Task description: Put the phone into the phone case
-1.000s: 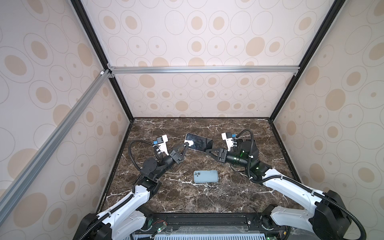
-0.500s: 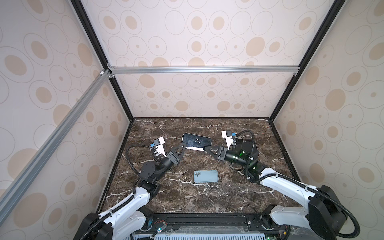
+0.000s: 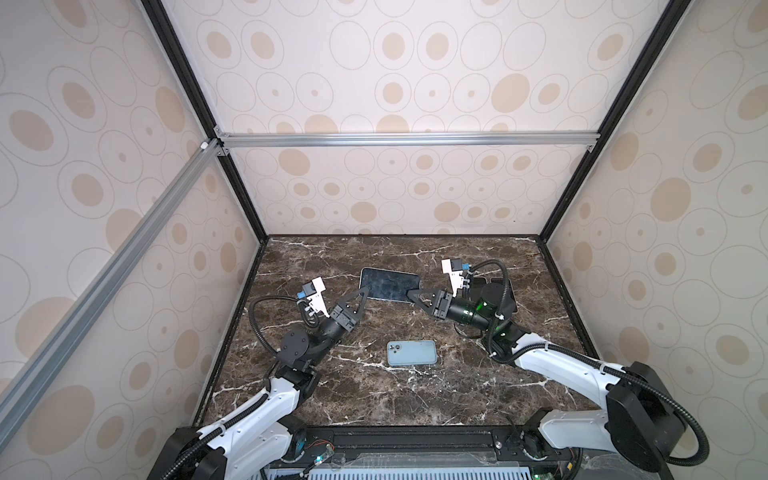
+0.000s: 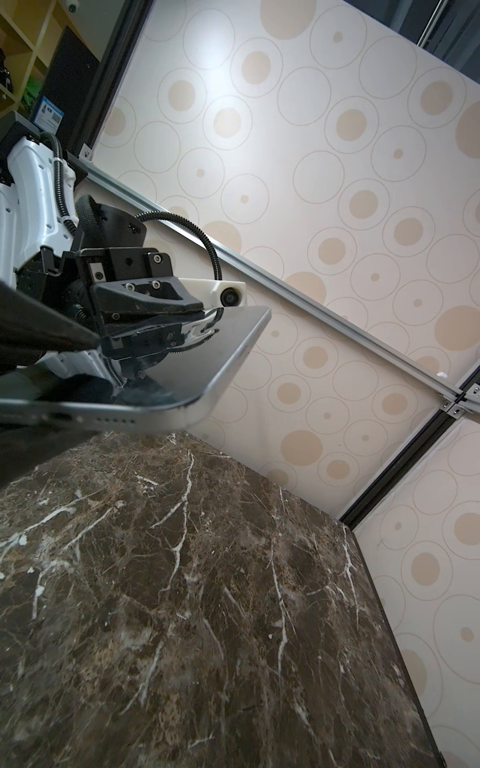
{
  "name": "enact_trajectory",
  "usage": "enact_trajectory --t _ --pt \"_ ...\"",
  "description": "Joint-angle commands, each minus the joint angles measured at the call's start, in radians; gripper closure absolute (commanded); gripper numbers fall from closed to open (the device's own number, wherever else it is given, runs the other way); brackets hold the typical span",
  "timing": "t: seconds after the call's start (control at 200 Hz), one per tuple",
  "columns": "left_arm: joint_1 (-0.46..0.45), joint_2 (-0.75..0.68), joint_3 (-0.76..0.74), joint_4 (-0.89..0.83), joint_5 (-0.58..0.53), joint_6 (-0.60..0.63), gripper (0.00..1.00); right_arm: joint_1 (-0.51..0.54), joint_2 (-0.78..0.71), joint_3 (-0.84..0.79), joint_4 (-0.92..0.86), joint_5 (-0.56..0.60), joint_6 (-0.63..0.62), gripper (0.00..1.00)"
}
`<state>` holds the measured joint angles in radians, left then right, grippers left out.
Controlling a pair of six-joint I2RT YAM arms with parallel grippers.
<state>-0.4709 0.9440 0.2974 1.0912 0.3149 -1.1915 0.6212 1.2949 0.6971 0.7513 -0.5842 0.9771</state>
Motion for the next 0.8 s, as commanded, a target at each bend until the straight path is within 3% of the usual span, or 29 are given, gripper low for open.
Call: enact_trajectory --t 0.0,0.795 --pt "0.006 -0.016 0.002 0.068 -0.02 -0.024 1.0 -0.002 0.008 0.038 0.097 -0.037 0.024 0.73" --pt "0.023 0.036 -0.027 0.103 -0.004 -0.08 1.0 -0.002 0.041 0.087 0.184 -0.115 0.081 0.79"
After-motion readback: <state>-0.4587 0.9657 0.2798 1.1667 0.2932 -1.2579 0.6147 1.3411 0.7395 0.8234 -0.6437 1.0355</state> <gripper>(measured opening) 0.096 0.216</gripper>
